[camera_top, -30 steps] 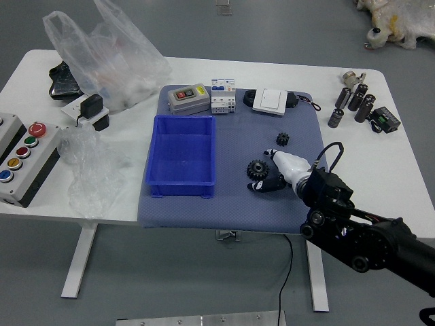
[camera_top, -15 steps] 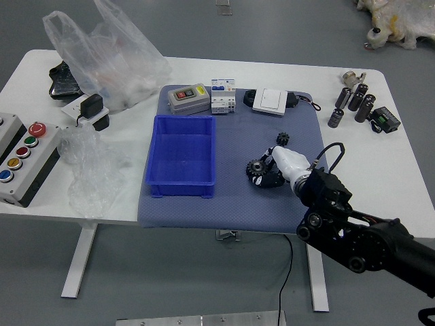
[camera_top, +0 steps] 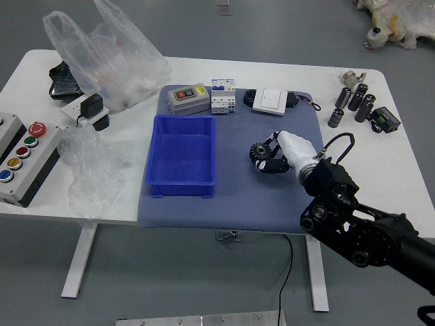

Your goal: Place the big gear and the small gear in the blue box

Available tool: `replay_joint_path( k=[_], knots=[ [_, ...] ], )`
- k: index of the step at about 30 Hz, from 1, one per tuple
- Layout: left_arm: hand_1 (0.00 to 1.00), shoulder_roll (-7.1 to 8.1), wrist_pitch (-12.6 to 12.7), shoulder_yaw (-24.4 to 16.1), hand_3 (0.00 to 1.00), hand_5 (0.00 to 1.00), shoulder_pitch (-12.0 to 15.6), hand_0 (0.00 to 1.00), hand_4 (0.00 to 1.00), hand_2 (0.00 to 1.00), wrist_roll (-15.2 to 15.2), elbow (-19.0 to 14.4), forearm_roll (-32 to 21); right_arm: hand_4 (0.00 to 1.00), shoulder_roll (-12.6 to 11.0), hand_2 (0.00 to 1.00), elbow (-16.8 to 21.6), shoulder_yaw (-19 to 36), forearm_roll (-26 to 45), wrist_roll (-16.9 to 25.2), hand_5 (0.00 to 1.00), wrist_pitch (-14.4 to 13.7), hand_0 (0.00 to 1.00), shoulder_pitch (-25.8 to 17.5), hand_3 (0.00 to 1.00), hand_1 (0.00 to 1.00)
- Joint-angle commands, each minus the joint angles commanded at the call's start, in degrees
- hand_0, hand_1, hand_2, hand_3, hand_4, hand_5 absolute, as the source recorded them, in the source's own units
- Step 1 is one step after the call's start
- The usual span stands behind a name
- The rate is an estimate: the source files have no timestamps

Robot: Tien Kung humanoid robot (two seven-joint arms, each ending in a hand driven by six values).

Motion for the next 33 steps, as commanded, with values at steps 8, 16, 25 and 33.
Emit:
replay_joint_path(
  k=[8,16,25,33],
  knots=[
    [0.692,-0.2,-0.16,-0.44,0.696,0.361,0.04,0.733,0.67,0.667,0.17,0.0,0.27,0.65,0.81,0.388,-2.39,2.66,1.71,2.62,0.258,-2.8,0.172,2.32,0.424,0.313],
    [0.691,-0.27,-0.3,-1.38,0.696,0.362,0.53,0.73,0.671,0.667,0.52,0.0,1.23,0.612,3.15,0.409,-2.04,-0.78,3.26,5.27,0.198,-6.47,0.177,6.53,0.429,0.325],
    [0.689,-0.18,-0.49,-1.36,0.695,0.361,0.4,0.727,0.674,0.663,0.35,0.0,1.37,0.625,5.48,0.411,-0.71,-8.5,7.38,9.69,0.214,-6.3,0.177,9.94,0.438,0.329],
    [0.688,-0.12,-0.64,-1.26,0.69,0.36,0.35,0.727,0.676,0.662,0.49,0.0,1.41,0.667,6.86,0.724,-1.92,-13.61,5.39,10.27,0.241,1.36,0.258,11.4,0.701,0.538]
  ],
)
